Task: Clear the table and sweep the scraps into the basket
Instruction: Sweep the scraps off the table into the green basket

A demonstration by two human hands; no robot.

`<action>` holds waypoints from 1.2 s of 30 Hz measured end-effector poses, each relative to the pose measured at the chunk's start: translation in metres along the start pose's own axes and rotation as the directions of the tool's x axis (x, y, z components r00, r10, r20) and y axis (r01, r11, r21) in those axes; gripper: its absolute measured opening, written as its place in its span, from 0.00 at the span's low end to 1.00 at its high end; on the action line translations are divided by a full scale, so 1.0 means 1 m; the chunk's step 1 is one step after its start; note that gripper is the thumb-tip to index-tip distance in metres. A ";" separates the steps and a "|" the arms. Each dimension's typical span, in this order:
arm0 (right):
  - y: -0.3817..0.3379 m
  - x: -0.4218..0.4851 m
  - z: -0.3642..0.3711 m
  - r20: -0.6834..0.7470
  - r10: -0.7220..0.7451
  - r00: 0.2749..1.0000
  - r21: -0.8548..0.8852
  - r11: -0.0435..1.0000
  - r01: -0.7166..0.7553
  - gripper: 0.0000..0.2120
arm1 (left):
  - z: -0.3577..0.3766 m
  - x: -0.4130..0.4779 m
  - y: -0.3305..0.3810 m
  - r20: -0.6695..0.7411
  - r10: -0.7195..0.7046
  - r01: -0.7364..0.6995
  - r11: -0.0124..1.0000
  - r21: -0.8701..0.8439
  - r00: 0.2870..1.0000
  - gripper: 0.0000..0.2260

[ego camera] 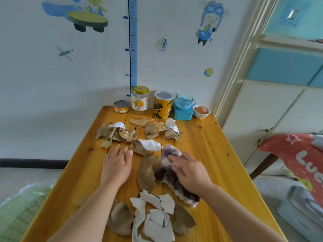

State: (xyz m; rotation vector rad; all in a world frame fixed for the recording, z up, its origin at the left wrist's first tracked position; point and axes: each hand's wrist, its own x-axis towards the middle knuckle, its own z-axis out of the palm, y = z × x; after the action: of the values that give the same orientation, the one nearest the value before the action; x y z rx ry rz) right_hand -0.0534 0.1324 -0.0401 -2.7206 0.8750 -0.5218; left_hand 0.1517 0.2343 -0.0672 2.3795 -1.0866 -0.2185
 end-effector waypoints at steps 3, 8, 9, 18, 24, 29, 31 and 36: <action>0.035 0.014 -0.020 -0.216 0.275 0.937 0.011 0.960 -0.279 0.17 | 0.002 0.003 0.000 -0.015 0.014 -0.013 0.998 0.059 1.000 0.23; 0.086 0.053 -0.016 -0.143 0.592 0.793 -0.165 0.776 -0.609 0.19 | 0.005 0.006 0.002 0.030 0.015 -0.018 0.995 0.103 0.999 0.23; 0.090 0.061 -0.011 -0.114 0.603 0.790 -0.213 0.762 -0.612 0.19 | 0.005 0.006 0.002 0.030 0.020 -0.023 0.994 0.106 0.999 0.23; 0.101 0.144 0.002 0.155 0.406 0.901 -0.329 0.881 -0.340 0.23 | 0.010 0.008 0.004 0.038 -0.003 -0.002 0.993 0.114 0.999 0.26; 0.082 0.151 0.012 0.258 0.176 0.950 -0.269 0.957 -0.104 0.23 | 0.010 0.009 0.001 0.042 -0.007 0.003 0.996 0.092 0.999 0.26; 0.051 0.117 0.017 0.341 -0.047 0.939 -0.141 0.985 0.101 0.28 | 0.009 0.009 -0.001 0.008 0.017 -0.017 1.000 0.018 1.000 0.30; 0.048 0.100 0.016 0.380 -0.120 0.917 -0.101 0.980 0.170 0.31 | 0.009 0.007 -0.002 0.001 0.015 -0.015 0.999 -0.038 1.000 0.32; 0.058 0.091 0.000 0.280 -0.081 0.956 0.021 0.997 0.079 0.22 | 0.010 0.005 -0.006 -0.033 0.017 -0.021 0.993 -0.115 0.999 0.35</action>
State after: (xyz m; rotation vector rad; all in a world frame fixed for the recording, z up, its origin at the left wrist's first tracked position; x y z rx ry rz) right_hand -0.0139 0.0316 -0.0356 -2.7388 0.6890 -0.1450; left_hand 0.1553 0.2297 -0.0784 2.2619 -1.0530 -0.2290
